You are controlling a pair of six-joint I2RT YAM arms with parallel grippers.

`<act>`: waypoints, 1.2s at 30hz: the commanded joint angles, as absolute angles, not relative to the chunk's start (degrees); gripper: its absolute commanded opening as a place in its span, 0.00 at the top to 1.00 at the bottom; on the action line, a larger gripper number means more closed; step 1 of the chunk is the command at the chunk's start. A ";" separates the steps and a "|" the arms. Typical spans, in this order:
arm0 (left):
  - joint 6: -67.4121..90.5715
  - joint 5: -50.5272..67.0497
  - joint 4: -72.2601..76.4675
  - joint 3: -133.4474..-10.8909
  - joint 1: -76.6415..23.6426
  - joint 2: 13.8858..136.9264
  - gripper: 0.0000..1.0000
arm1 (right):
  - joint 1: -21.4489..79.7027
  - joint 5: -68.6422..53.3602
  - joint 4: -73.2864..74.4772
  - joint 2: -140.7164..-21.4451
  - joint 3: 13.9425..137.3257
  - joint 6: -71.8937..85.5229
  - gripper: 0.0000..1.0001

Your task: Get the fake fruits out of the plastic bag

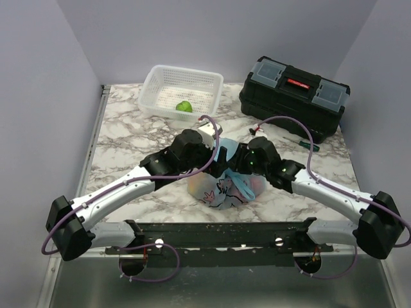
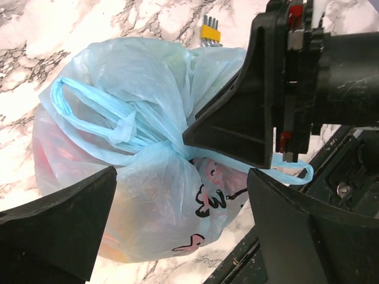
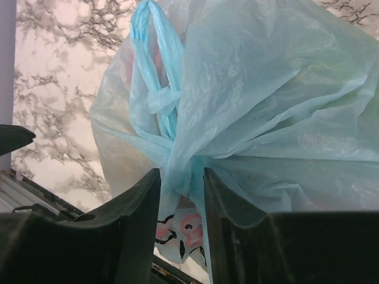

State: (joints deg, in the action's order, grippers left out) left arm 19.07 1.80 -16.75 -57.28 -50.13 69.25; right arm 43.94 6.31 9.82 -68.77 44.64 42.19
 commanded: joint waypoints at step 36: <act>16.79 6.61 -30.65 -70.08 -51.21 86.23 0.64 | 44.12 11.25 5.78 -60.97 40.88 47.08 0.99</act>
State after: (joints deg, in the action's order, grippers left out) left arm 17.52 8.16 -28.60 -67.96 -50.72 85.27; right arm 43.94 10.24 7.49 -61.82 41.80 46.61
